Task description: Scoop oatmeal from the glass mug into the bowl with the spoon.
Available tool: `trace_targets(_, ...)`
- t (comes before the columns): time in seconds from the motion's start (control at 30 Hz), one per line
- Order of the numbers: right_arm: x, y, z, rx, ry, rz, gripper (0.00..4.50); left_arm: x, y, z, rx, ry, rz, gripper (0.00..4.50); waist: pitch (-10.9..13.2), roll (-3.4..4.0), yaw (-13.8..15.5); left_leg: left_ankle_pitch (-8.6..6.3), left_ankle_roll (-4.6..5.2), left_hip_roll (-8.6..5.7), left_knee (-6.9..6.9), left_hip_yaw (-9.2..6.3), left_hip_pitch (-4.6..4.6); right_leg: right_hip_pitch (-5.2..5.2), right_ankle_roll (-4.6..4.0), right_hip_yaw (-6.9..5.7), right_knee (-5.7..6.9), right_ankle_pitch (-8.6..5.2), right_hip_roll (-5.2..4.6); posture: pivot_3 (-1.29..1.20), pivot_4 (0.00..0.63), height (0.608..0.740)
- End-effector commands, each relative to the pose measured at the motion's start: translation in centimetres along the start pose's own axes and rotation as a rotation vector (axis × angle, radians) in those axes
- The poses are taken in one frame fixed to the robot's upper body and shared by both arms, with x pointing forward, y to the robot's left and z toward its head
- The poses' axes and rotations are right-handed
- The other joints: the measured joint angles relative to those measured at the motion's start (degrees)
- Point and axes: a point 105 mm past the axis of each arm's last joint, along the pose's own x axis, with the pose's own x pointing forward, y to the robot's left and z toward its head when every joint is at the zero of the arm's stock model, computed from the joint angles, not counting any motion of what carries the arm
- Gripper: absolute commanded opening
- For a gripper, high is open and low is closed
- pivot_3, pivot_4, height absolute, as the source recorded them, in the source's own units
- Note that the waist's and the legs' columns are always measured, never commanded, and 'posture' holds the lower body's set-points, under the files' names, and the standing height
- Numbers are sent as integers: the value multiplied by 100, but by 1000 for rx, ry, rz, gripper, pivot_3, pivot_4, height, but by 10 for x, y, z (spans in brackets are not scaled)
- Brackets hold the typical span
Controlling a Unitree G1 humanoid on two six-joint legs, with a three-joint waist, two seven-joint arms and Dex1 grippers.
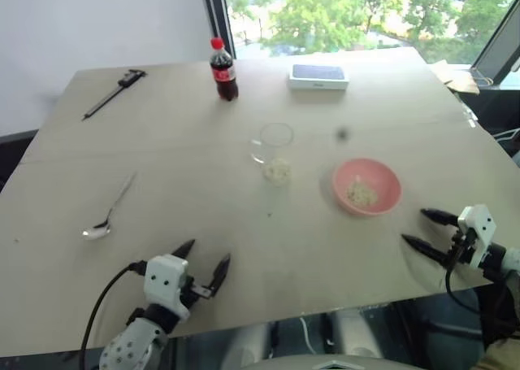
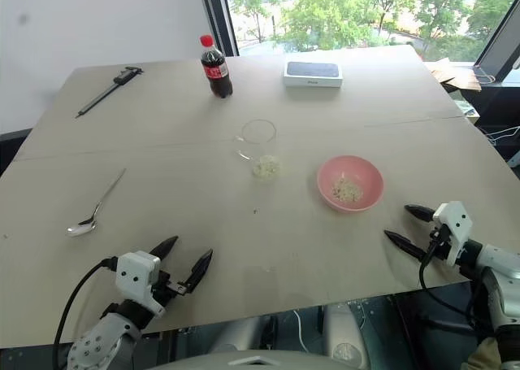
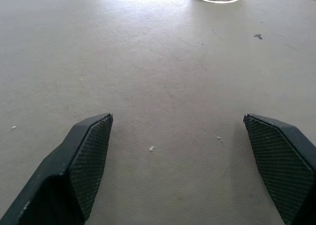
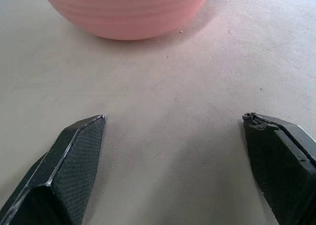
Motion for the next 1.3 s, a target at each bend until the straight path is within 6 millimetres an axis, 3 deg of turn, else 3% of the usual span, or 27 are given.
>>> trace_targets(0.03,-3,-4,5,-17,-10,-4,4500,-1,4,2,9,-11,-4,4443,0,0,0,0,0,0,0,0,0,0,0,0,0,0,0,0,150,740)
trace_targets(0.97,5,-4,8,-18,-21,11,4500,-6,14,2,19,-17,3,4443,9,1,-3,-6,8,1,-13,-1,-7,0,1,-3,-33,1,-2,0,150,740)
trace_targets(1.13,-1,-8,11,-19,-21,9,4500,-5,13,6,16,-42,13,4443,12,-1,-4,-6,8,1,-13,-1,-7,0,1,-4,-33,1,-2,0,150,740)
trace_targets(1.3,-19,-5,32,-11,-21,124,4500,-6,26,27,-35,-102,88,4443,37,8,7,-6,9,0,-13,-2,-10,0,1,-4,-35,1,-5,0,150,740)
